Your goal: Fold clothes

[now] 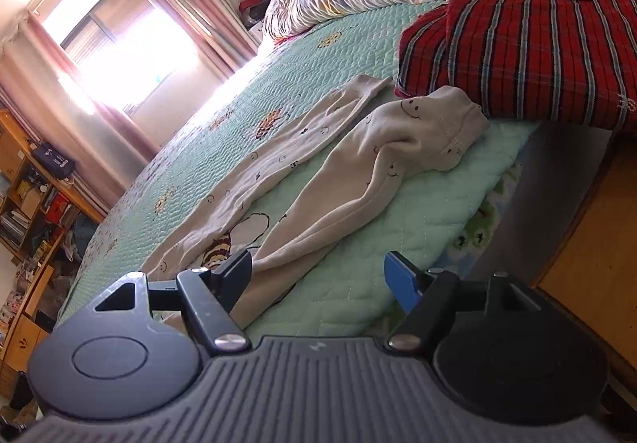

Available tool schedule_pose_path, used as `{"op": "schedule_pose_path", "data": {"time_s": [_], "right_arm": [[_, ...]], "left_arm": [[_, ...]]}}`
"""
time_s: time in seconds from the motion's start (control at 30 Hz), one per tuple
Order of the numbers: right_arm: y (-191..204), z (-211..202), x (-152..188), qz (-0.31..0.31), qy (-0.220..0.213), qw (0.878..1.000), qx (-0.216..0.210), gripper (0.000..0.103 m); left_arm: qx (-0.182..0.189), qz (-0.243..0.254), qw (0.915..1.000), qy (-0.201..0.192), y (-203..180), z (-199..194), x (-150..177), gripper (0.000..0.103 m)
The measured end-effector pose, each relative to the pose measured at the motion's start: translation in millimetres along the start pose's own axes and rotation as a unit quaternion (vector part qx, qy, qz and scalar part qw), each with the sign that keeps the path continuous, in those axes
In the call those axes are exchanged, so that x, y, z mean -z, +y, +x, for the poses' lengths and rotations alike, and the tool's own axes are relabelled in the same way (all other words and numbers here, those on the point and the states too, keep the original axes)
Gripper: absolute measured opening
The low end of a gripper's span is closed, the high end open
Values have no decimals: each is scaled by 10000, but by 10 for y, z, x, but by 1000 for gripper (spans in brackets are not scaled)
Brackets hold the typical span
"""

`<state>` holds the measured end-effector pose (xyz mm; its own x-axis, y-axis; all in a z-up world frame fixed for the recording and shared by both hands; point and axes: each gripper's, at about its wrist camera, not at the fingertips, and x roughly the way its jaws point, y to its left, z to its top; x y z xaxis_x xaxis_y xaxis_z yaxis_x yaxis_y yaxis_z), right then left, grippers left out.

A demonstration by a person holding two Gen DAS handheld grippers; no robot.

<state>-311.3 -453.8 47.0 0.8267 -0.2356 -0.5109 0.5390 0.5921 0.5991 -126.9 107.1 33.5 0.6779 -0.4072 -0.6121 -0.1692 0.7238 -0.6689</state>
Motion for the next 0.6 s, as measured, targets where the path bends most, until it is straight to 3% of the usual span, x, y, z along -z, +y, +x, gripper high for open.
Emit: {"op": "schedule_pose_path", "data": {"time_s": [0.1, 0.27, 0.37, 0.47, 0.53, 0.57, 0.6], "right_arm": [[29, 18, 4, -73, 59, 9999, 38, 75], [94, 42, 15, -188, 88, 9997, 86, 75], [109, 64, 25, -211, 92, 9996, 134, 75], [127, 88, 36, -220, 117, 9995, 178, 75], [146, 99, 36, -234, 121, 9995, 191, 75], [158, 102, 36, -252, 122, 9994, 199, 75], [170, 107, 37, -269, 127, 9993, 213, 75]], "left_arm": [[351, -734, 9966, 129, 186, 151, -124, 102], [694, -1413, 9873, 197, 416, 398, -334, 102], [812, -1518, 9847, 254, 438, 512, -424, 102], [801, -1130, 9901, 231, 336, 556, -451, 100], [698, -767, 9945, 127, 282, 539, -410, 88], [694, -617, 9956, 106, 284, 545, -388, 67], [703, -499, 9962, 99, 295, 556, -369, 28]]}}
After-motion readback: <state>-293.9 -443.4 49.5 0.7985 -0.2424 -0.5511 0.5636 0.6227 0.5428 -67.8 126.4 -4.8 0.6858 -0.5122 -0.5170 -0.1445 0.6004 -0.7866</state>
